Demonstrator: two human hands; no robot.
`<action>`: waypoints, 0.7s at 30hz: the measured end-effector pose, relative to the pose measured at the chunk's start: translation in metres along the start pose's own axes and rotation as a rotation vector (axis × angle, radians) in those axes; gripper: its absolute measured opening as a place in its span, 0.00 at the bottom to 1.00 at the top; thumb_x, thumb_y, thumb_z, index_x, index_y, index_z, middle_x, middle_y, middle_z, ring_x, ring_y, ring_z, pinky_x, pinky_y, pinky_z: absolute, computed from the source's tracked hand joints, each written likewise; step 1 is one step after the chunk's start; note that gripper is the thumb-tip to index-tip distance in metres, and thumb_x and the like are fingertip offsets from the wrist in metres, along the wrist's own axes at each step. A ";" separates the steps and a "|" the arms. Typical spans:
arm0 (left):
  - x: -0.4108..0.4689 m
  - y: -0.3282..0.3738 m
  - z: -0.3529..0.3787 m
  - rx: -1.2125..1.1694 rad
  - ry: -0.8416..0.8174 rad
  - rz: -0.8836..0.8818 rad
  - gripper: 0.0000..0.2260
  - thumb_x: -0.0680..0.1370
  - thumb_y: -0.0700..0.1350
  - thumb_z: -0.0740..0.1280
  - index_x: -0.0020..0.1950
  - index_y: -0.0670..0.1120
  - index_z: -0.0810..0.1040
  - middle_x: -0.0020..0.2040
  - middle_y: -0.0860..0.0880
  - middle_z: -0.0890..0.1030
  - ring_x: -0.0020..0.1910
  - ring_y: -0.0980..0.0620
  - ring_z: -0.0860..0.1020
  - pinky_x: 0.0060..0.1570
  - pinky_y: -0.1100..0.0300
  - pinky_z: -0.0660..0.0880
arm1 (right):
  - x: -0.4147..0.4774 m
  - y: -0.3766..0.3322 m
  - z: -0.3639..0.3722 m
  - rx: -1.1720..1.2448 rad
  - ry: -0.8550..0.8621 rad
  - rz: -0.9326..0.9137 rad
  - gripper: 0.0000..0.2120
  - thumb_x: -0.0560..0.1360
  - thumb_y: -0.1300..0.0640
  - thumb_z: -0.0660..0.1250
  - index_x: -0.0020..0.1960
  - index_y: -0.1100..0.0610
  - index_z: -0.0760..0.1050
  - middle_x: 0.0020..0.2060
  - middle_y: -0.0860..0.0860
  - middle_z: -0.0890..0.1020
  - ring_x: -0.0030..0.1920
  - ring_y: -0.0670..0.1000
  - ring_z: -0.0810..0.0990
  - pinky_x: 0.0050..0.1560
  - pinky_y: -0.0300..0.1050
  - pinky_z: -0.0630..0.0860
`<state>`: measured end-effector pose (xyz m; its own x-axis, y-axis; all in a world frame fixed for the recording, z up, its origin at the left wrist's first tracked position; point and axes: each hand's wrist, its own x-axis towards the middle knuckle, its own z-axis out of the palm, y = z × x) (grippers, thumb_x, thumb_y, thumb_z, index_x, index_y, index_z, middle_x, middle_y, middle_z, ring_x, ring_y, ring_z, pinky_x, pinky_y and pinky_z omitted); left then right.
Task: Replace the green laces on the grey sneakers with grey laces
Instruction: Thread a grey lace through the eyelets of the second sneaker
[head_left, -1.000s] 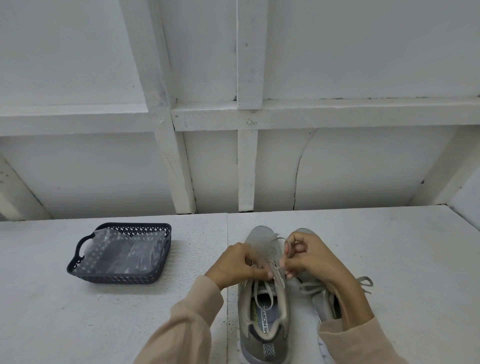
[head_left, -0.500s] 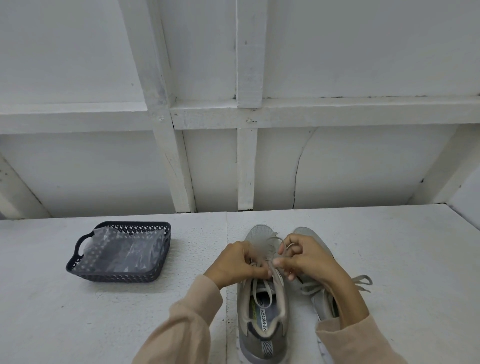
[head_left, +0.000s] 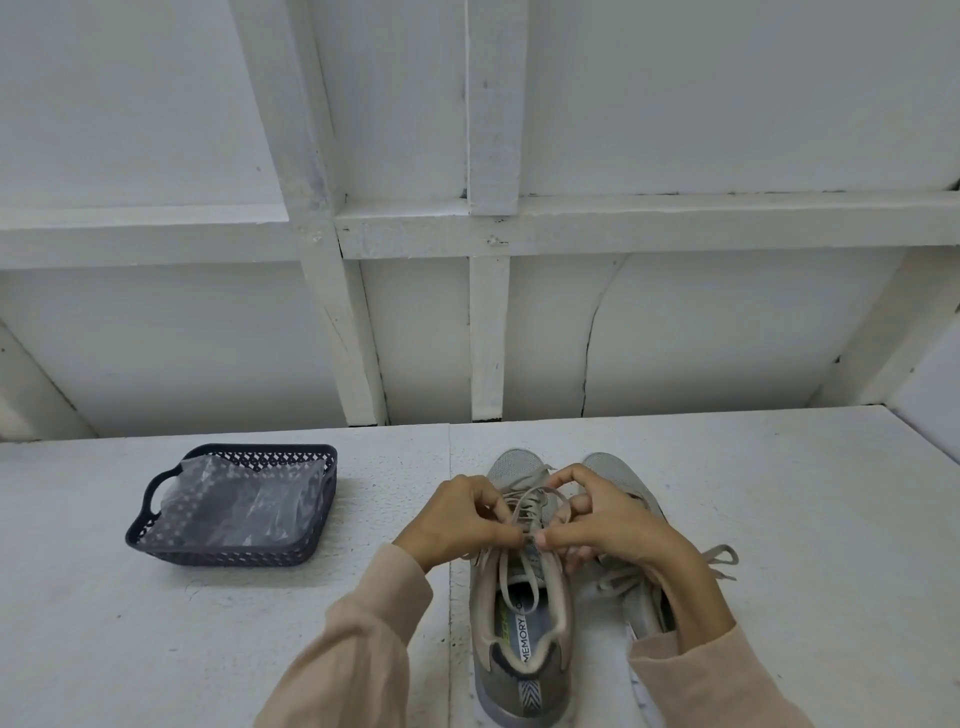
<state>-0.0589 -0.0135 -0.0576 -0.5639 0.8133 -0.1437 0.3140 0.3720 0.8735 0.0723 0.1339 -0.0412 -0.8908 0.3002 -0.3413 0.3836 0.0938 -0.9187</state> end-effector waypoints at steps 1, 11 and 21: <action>0.000 0.000 -0.002 -0.036 0.005 -0.012 0.11 0.66 0.37 0.78 0.29 0.47 0.79 0.37 0.53 0.77 0.28 0.57 0.73 0.27 0.60 0.71 | 0.000 0.001 -0.001 0.001 -0.003 -0.001 0.25 0.68 0.67 0.76 0.60 0.57 0.69 0.35 0.53 0.78 0.32 0.49 0.79 0.34 0.44 0.80; -0.007 -0.002 -0.021 -0.118 0.186 0.031 0.05 0.68 0.48 0.79 0.38 0.50 0.83 0.46 0.53 0.80 0.39 0.57 0.73 0.41 0.71 0.70 | 0.002 0.001 0.000 -0.049 -0.032 -0.014 0.20 0.69 0.64 0.76 0.57 0.54 0.74 0.37 0.53 0.78 0.35 0.49 0.78 0.32 0.40 0.75; -0.017 0.042 -0.046 -0.653 0.546 0.373 0.10 0.81 0.38 0.61 0.60 0.43 0.78 0.42 0.50 0.78 0.31 0.55 0.73 0.34 0.64 0.73 | 0.002 0.002 -0.001 -0.052 -0.033 -0.116 0.06 0.70 0.61 0.75 0.44 0.58 0.79 0.38 0.51 0.82 0.39 0.48 0.78 0.35 0.39 0.74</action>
<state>-0.0713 -0.0318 0.0030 -0.8464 0.4443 0.2935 0.1485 -0.3322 0.9314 0.0720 0.1357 -0.0433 -0.9369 0.2535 -0.2408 0.2893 0.1750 -0.9411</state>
